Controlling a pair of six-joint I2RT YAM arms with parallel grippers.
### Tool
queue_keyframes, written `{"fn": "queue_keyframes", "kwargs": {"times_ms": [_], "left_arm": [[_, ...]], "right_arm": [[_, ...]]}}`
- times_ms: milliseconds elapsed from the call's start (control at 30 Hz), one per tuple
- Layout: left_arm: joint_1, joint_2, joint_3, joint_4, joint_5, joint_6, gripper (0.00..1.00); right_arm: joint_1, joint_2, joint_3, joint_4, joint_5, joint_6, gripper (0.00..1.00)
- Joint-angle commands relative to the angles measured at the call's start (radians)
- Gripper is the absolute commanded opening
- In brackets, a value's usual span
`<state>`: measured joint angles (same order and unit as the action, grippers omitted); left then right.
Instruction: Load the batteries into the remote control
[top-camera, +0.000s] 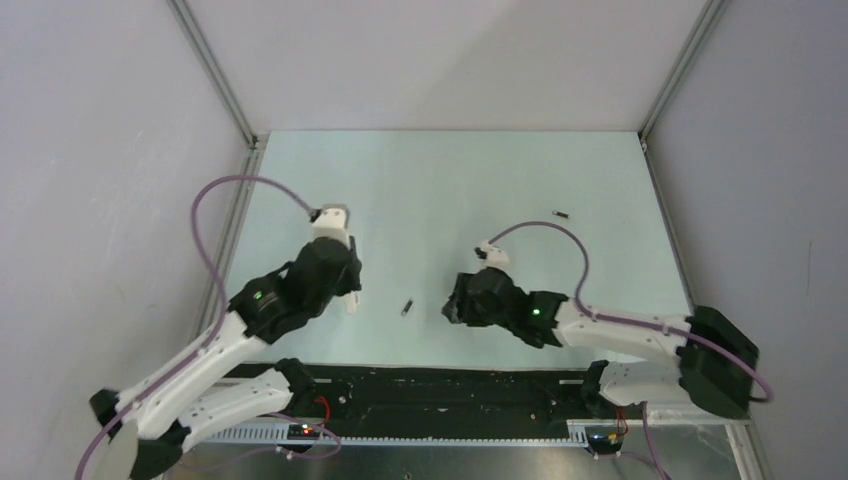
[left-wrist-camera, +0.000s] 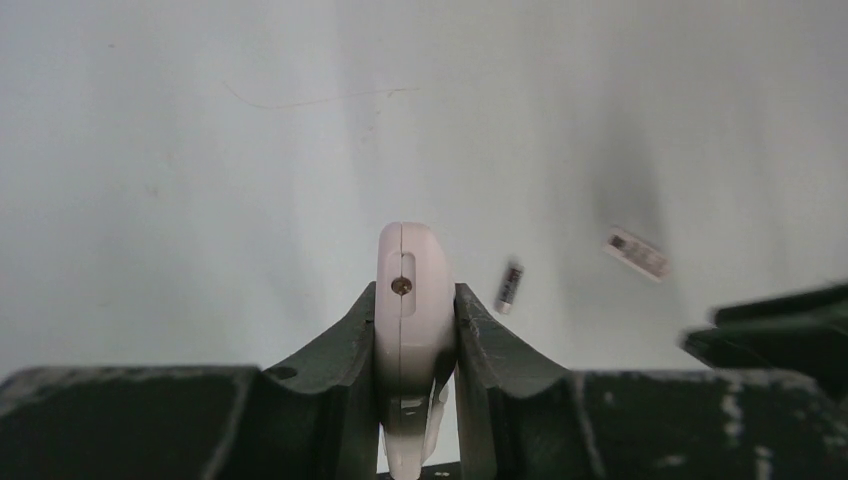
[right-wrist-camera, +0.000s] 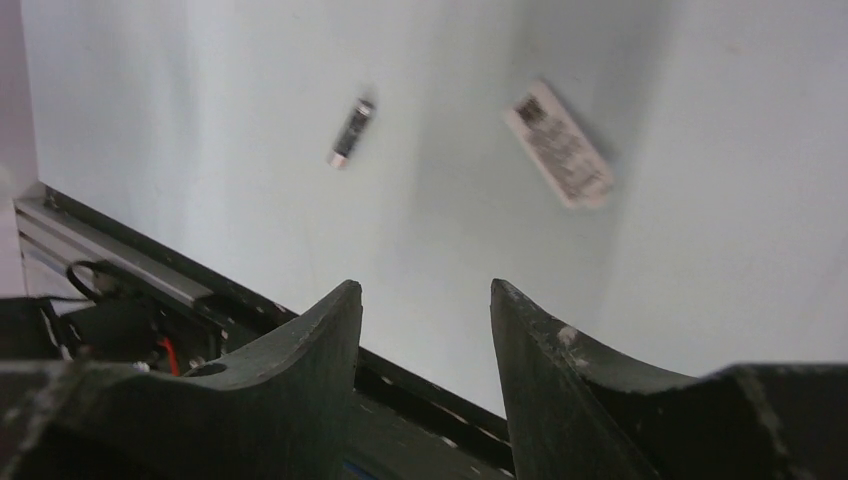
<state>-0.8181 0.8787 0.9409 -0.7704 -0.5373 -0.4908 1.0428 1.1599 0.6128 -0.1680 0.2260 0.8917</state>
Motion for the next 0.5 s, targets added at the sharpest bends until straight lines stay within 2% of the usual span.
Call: {"fn": "queue_keyframes", "kwargs": {"times_ms": [0,200,300,467], "left_arm": [[0.005,-0.178,-0.047,0.087,0.096,-0.072,0.0],[0.006,-0.44,-0.035,0.089,0.126,-0.093,0.0],[0.005,-0.495,-0.028,0.089,0.15,-0.094,0.0],[0.005,-0.568,-0.045,0.089,0.172,-0.099,0.0]], "right_arm": [[0.059,0.179,0.176,-0.017,0.122,0.149,0.55],[0.088,0.421,0.389,-0.046,0.086,0.204,0.53],[0.095,0.546,0.521,-0.104,0.09,0.216,0.51],[0.115,0.66,0.658,-0.248,0.165,0.264,0.5]]}}
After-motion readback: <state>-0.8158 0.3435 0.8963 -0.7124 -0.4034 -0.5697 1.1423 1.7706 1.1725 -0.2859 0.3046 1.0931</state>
